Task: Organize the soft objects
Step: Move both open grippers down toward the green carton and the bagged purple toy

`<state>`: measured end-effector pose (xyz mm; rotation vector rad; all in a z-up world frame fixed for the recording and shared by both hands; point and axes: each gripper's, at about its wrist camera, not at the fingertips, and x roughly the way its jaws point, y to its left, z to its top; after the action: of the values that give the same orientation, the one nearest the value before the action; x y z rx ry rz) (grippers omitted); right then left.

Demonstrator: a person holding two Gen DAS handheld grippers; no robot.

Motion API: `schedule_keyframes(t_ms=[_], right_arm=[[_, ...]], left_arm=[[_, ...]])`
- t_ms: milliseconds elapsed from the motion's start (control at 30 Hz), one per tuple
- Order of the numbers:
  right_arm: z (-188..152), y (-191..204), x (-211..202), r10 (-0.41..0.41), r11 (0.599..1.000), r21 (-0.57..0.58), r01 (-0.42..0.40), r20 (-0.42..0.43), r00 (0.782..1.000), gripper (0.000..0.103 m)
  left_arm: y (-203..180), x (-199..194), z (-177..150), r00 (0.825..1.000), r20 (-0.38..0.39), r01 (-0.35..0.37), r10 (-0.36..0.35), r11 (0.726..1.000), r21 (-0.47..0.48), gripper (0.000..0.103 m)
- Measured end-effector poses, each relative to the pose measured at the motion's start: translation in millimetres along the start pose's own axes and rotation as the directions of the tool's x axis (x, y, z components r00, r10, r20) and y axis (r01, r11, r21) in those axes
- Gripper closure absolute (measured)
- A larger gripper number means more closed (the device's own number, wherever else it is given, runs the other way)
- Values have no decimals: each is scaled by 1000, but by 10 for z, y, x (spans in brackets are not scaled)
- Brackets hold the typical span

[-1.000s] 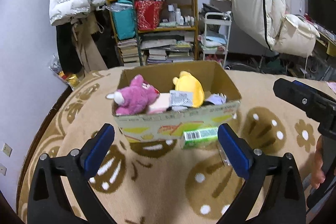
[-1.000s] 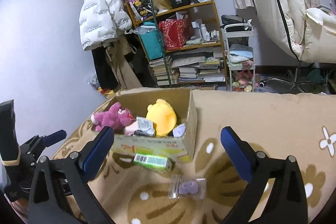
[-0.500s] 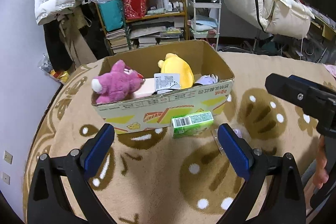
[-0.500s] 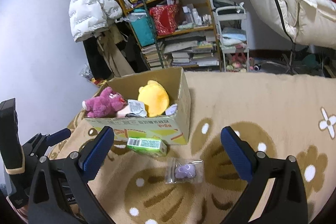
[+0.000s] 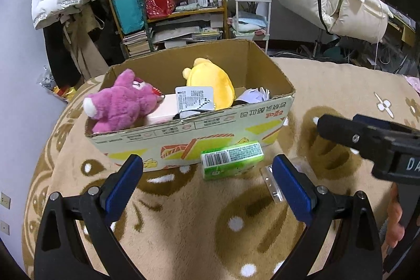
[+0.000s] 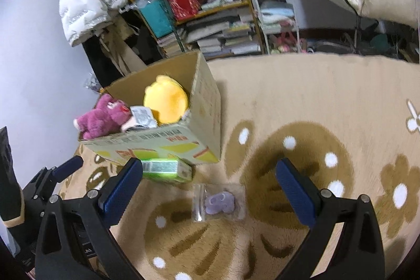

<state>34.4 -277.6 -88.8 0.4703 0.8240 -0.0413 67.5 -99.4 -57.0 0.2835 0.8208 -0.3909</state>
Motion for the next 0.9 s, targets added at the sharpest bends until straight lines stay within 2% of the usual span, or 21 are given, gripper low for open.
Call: schedule_keyframes(t_ms=[633,900], right_arm=[[-91,-227,515,-38,995,88,54,-175,984,0],[-85,-316,681,-23,991,125,53,-229,973,0]], left_arm=[[-158,554,8,996,-80,50,-48,998,34,5],[-175,675,9,995,-88,56,-53,998,38,5]])
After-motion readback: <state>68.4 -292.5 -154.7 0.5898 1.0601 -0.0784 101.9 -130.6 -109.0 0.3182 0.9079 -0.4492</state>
